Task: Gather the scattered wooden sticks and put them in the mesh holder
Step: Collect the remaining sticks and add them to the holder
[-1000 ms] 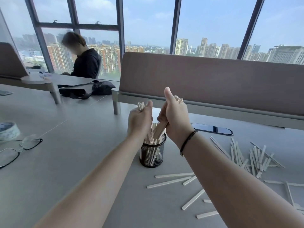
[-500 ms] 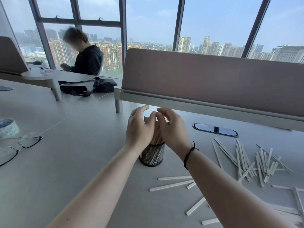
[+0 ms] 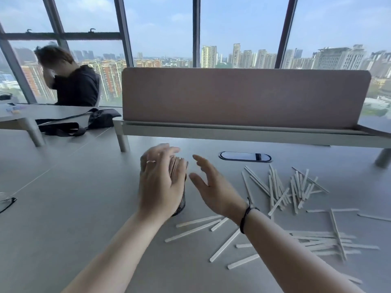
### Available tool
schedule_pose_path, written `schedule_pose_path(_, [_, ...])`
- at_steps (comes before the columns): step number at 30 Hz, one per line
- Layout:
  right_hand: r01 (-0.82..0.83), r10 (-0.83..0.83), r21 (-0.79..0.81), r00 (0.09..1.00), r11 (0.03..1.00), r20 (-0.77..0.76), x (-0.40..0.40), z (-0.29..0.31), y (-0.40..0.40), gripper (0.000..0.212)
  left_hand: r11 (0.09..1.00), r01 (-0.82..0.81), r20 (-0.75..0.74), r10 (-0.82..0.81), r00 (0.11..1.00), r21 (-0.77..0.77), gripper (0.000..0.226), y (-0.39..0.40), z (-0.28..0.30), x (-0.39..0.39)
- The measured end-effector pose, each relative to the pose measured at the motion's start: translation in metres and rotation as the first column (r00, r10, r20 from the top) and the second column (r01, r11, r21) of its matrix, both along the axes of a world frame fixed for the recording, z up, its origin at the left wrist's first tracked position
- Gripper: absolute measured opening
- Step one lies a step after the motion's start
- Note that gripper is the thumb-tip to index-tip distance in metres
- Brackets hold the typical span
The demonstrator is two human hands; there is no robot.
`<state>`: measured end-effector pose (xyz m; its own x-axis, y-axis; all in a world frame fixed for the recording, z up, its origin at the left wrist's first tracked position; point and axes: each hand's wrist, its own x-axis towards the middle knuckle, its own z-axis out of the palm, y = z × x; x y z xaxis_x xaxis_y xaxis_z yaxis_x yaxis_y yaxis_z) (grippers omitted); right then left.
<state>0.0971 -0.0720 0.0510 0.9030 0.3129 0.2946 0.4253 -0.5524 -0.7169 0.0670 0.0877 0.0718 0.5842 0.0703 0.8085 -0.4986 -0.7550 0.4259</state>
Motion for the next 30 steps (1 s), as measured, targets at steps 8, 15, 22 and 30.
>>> schedule_pose_path(8, [0.207, -0.146, -0.488, 0.976, 0.848, 0.159, -0.078, -0.028, -0.145, 0.051, 0.678, 0.553, -0.723, -0.045, 0.689, 0.485, 0.117, -0.071, -0.06, -0.058])
schedule_pose_path(15, [0.429, -0.48, -0.598, 0.873, 0.677, 0.083, -0.12, -0.029, -0.235, 0.091, 0.779, 0.486, -0.78, 0.007, 0.626, 0.397, 0.128, -0.099, -0.065, -0.048])
schedule_pose_path(22, [0.358, -0.511, -0.618, 0.855, 0.7, -0.083, -0.122, -0.041, -0.252, 0.108, 0.805, 0.513, -0.75, -0.134, 0.647, 0.298, 0.103, -0.132, -0.068, -0.037])
schedule_pose_path(30, [0.373, -0.425, -0.542, 0.905, 0.753, 0.032, -0.118, -0.049, -0.215, 0.081, 0.732, 0.619, -0.724, -0.258, 0.639, 0.285, 0.114, -0.175, -0.069, -0.034])
